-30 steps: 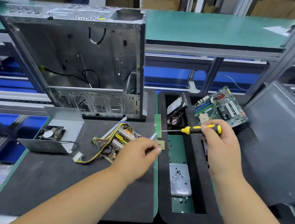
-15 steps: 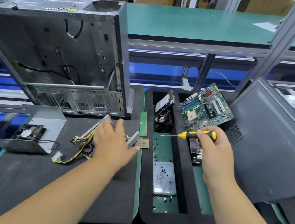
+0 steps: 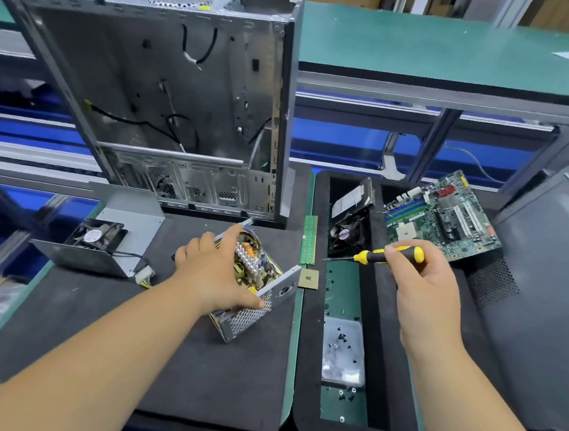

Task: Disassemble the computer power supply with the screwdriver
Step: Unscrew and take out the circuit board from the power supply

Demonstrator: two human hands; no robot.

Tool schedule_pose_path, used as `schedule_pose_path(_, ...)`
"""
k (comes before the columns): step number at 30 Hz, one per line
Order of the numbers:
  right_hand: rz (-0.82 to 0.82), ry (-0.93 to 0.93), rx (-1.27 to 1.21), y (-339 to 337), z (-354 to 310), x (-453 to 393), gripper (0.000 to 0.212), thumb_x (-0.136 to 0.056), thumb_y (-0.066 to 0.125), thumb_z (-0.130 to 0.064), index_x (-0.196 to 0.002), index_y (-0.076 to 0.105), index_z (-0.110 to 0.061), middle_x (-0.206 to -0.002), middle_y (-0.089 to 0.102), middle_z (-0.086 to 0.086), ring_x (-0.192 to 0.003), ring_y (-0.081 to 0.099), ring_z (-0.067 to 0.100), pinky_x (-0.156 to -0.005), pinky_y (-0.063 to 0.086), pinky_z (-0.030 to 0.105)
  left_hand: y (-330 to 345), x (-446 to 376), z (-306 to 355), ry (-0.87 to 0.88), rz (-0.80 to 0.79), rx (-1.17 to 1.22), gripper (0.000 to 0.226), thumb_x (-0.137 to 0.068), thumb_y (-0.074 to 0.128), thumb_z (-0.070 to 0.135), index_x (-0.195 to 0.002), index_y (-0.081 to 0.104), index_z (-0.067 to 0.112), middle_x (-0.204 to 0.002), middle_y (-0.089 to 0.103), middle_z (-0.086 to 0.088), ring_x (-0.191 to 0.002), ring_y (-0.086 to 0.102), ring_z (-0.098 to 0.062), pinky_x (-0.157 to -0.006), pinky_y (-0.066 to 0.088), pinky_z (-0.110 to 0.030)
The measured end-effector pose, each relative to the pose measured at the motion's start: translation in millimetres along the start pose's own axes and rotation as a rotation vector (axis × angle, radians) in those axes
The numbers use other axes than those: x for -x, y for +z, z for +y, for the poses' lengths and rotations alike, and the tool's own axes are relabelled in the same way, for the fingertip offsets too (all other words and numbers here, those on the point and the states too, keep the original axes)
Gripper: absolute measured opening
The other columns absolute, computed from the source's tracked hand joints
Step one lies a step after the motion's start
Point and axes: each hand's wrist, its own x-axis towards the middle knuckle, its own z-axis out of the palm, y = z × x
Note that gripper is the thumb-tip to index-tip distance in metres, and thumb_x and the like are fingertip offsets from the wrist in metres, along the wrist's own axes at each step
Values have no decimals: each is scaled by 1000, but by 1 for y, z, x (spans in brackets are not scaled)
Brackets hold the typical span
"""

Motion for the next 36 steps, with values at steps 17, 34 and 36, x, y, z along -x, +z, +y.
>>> schedule_pose_path(17, 55, -7, 155, 52, 0, 20, 14, -93, 64, -12, -83, 64, -22, -70, 63, -22, -69, 58, -7, -63, 41, 4, -33, -31, -37, 695, -250, -241, 146, -53, 87, 51, -147, -25, 43, -162, -2, 5, -149, -12, -10, -117, -19, -46)
schedule_pose_path(34, 41, 36, 280, 72, 9, 39, 10, -90, 65, -24, -82, 62, -28, -75, 59, -16, -68, 54, -1, -56, 37, 7, -52, -54, -22, 720, -442, -256, 127, -68, 69, 74, -150, -23, 42, -163, -12, 13, -147, -21, -7, -116, -21, -47)
schedule_pose_path(36, 12, 10, 336, 71, 9, 38, 11, -90, 66, -24, -82, 61, -27, -74, 58, -18, -68, 53, 0, -57, 36, 8, -41, -48, -14, 679, -254, -150, 102, -79, 54, 76, -156, 0, 37, -160, 14, 8, -150, -2, -11, -119, -16, -46)
